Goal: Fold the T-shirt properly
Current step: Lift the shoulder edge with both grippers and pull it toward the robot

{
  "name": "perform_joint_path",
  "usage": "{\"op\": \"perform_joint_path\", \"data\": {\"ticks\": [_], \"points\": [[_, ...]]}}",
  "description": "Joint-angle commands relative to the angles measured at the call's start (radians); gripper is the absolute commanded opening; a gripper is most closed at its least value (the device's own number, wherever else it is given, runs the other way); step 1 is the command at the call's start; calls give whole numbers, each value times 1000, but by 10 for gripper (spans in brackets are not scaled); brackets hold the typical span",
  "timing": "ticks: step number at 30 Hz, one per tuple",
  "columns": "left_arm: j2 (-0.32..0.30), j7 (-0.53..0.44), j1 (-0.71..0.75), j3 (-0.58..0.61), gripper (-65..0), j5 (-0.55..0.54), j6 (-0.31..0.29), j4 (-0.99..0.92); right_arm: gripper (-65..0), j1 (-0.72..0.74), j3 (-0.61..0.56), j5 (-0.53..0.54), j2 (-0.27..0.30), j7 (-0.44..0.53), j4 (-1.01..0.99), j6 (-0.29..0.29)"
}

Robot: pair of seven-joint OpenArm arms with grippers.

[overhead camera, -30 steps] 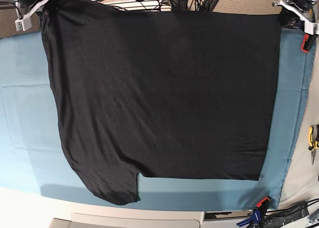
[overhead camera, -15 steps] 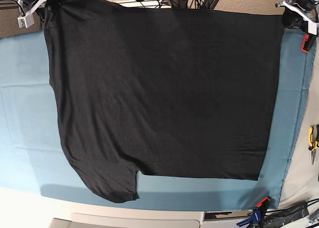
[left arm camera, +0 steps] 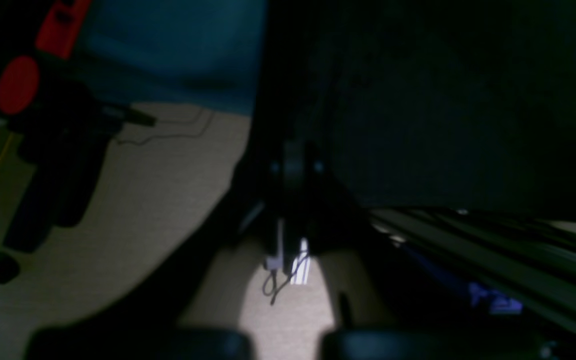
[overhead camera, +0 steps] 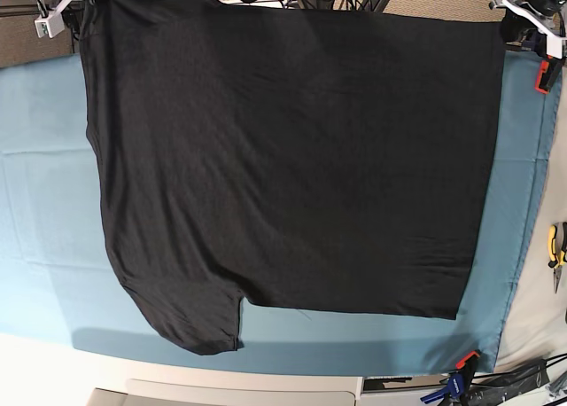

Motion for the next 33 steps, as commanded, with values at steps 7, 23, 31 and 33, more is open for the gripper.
{"op": "perform_joint_path", "data": {"ticks": [7, 23, 31, 33], "points": [[-13, -6, 42, -14, -650, -11, -5, 14, -650, -50, 15, 27, -8, -22, 13, -1], [-22, -21, -10, -14, -650, -22, -30, 14, -650, 48, 15, 122, -5, -8, 13, 11], [-53, -36, -10, -14, -650, -21, -30, 37, -650, 127, 15, 147, -5, 2, 13, 11], [-65, -35, -16, -14, -650, -19, -30, 45, -650, 149, 15, 147, -5, 5, 13, 11]]}}
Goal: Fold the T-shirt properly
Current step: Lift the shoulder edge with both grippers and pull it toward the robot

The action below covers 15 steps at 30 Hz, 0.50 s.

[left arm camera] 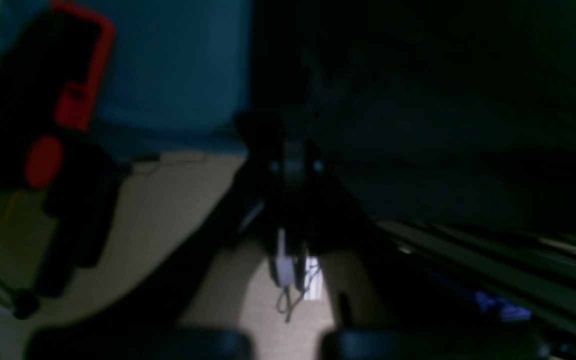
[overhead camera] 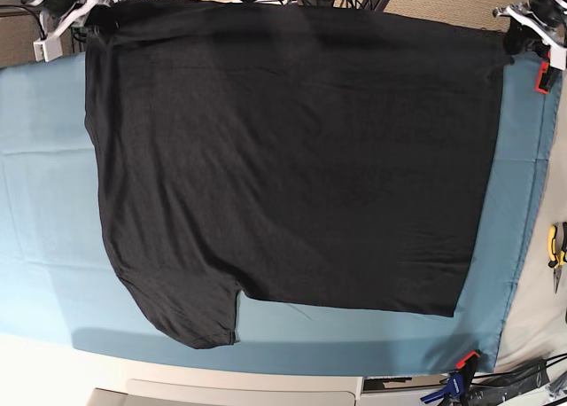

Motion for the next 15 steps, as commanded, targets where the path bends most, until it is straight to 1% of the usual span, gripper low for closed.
{"op": "perform_joint_path", "data": {"ticks": [1, 4, 7, 15], "points": [[-19, -19, 0, -14, -650, -10, -4, 16, -650, 2, 14, 16, 12, 22, 13, 6], [-35, -18, -31, -14, -650, -9, -4, 17, -650, 35, 14, 16, 12, 29, 13, 6], [-47, -23, -62, -14, -650, 23, -4, 17, -650, 72, 14, 3, 12, 38, 13, 6], [-101, -34, -88, -14, -650, 50, -4, 16, -650, 171, 14, -65, 18, 79, 13, 6]]}}
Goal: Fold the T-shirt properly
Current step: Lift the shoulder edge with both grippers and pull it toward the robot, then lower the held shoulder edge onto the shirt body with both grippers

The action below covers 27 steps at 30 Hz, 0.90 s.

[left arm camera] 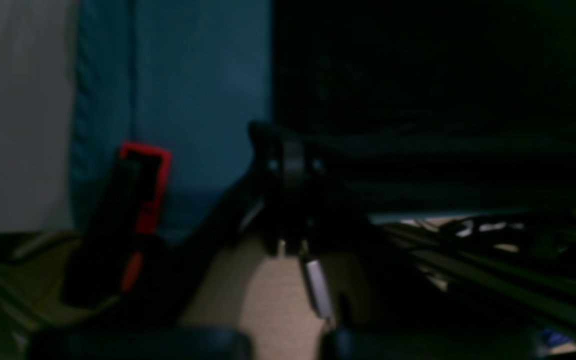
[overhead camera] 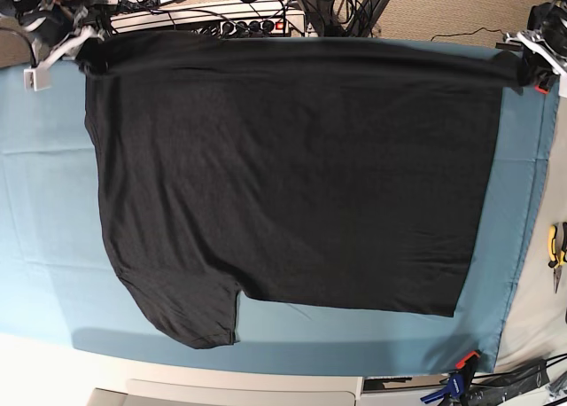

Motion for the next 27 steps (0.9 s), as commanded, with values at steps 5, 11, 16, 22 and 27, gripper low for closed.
{"op": "perform_joint_path", "data": {"ticks": [5, 11, 16, 22, 27], "points": [[-44, -29, -23, -14, -650, 6, -2, 13, -650, 40, 12, -24, 17, 39, 13, 4], [-47, -29, -69, -12, -650, 5, -1, 12, -650, 93, 11, -87, 16, 73, 13, 3], [-47, -33, -75, 21, -650, 9, 0, 12, -650, 140, 9, -105, 17, 93, 13, 4], [-46, -58, -111, 89, -650, 62, 0, 9, -650, 173, -105, -209, 17, 139, 10, 4], [-47, -60, -150, 91, -650, 77, 0, 8, -650, 212, -247, -358, 16, 198, 10, 3]]}}
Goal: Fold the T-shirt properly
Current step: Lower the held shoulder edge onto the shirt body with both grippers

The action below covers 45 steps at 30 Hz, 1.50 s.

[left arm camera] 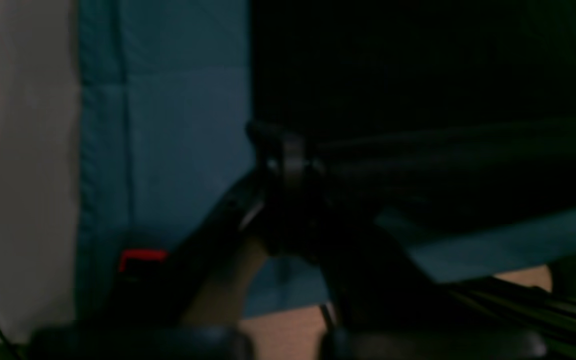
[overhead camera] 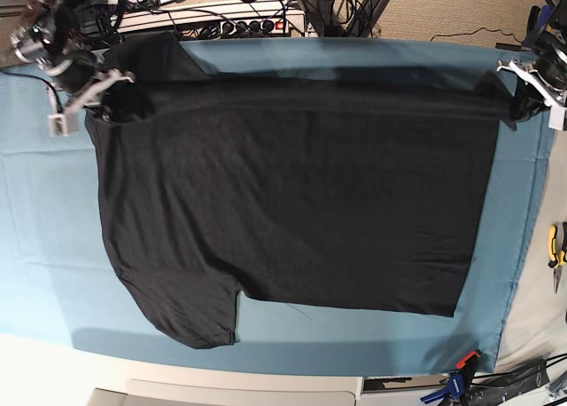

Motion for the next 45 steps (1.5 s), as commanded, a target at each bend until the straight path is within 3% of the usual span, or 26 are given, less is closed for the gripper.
{"op": "perform_joint_path", "data": {"ticks": [1, 7, 12, 17, 27, 30, 37, 45], "points": [[-16, -19, -2, -9, -650, -8, -1, 11, -650, 17, -8, -10, 17, 44, 13, 2], [-17, -29, -5, -9, -650, -8, -1, 11, -650, 68, -30, -131, 23, 106, 13, -39], [-17, -34, -25, -8, -650, -11, -1, 11, -650, 97, -30, -138, 60, 118, 0, -39], [-47, -33, -55, 14, -650, -10, -1, 11, -650, 154, -30, -135, 87, 119, -146, -41], [-63, -67, -58, 110, -650, 80, 8, 11, -650, 271, -30, -106, 87, 119, -249, -39], [-63, -74, -80, 158, -650, 124, 42, 10, -650, 278, -30, -107, 86, 119, -249, -39], [-63, -79, -169, 265, -650, 166, 41, -43, -650, 275, -30, -134, 87, 114, -249, -40], [-66, -79, -198, 277, -650, 198, 43, -92, -650, 272, -30, -167, 86, 122, -249, -66]]}}
